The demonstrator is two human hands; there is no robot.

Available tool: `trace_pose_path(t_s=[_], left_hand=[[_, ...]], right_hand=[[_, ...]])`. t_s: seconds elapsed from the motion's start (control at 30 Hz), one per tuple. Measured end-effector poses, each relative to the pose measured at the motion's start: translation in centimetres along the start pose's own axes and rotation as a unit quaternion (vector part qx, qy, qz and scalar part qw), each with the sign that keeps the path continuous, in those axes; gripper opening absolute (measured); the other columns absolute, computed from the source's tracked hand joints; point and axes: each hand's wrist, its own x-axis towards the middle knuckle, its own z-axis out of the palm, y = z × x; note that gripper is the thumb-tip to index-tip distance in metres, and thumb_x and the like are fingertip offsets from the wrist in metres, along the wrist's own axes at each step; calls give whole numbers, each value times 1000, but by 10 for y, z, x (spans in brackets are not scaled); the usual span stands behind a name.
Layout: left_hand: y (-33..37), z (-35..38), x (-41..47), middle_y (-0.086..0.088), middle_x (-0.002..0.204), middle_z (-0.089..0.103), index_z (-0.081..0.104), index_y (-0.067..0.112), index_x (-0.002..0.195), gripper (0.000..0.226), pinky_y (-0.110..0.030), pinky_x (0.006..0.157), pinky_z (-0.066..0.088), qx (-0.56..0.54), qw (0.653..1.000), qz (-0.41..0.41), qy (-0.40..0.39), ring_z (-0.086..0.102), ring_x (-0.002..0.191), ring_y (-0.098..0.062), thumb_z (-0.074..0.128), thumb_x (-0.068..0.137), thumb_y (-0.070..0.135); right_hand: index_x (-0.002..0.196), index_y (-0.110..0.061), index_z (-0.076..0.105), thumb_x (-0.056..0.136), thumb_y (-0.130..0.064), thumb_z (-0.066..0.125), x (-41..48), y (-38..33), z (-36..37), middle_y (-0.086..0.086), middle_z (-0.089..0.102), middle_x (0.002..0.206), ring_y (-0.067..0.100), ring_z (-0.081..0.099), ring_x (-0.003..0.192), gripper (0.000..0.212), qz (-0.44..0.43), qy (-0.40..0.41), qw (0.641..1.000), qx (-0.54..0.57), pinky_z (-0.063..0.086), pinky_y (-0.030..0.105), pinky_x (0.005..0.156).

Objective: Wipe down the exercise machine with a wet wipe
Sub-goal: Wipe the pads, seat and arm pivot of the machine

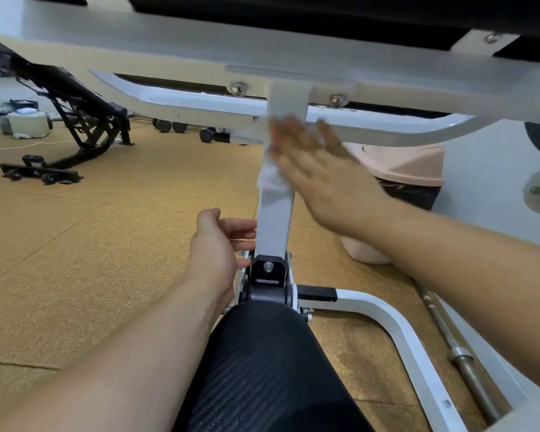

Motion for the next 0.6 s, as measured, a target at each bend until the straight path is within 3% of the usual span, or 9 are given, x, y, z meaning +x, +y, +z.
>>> trace_pose_path(t_s=[0.1, 0.2, 0.33, 0.43, 0.5, 0.53, 0.6], left_hand=[[-2, 3, 1, -12, 88, 73, 73, 4, 90, 64, -34, 67, 45, -25, 1000, 2, 15, 61, 74, -21, 23, 105, 40], [-1, 5, 1, -12, 85, 71, 74, 0, 93, 65, -35, 69, 46, -52, 998, -20, 30, 61, 71, -21, 25, 104, 41], [5, 6, -8, -12, 88, 72, 72, 3, 97, 63, -32, 65, 49, -64, 994, -63, 67, 67, 73, -19, 24, 105, 43], [14, 6, -16, -10, 95, 71, 70, 9, 99, 54, -39, 81, 50, -62, 984, -109, 127, 66, 91, -25, 28, 102, 43], [29, 7, -24, -10, 97, 70, 68, 12, 98, 48, -42, 79, 49, -18, 983, -124, 132, 64, 89, -24, 31, 97, 42], [40, 7, -30, -9, 96, 68, 67, 14, 96, 45, -40, 75, 48, 2, 983, -133, 128, 62, 85, -21, 32, 98, 40], [75, 8, -48, -4, 88, 66, 66, 16, 91, 40, -35, 67, 41, 34, 982, -149, 115, 57, 77, -16, 32, 104, 32]], right_hand=[[163, -9, 13, 103, -18, 31, -42, -41, 15, 14, -1, 170, 34, -2, 158, 64, -204, -82, 975, 21, -8, 54, 127], [163, -8, 15, 104, -23, 34, -49, -46, 7, 13, -1, 171, 32, -4, 159, 63, -251, -148, 955, 55, -10, 53, 126], [162, -7, 21, 104, -21, 25, -36, -34, -18, 14, 11, 170, 32, 7, 158, 60, -233, -199, 946, 104, -4, 52, 126], [157, -5, 34, 98, -20, 19, -33, -25, -45, 17, 26, 166, 33, 24, 155, 64, -179, -227, 947, 140, 3, 51, 124], [151, -3, 46, 94, -18, 22, -29, -15, -69, 19, 36, 161, 34, 36, 150, 64, -121, -253, 941, 189, 8, 50, 123], [153, -2, 44, 93, -16, 24, -27, -11, -83, 19, 34, 162, 34, 34, 151, 64, -83, -270, 934, 220, 4, 49, 123], [163, -6, 17, 98, -10, 30, -22, 0, -112, 12, 4, 171, 28, 7, 159, 67, 8, -356, 887, 295, -16, 42, 123]])
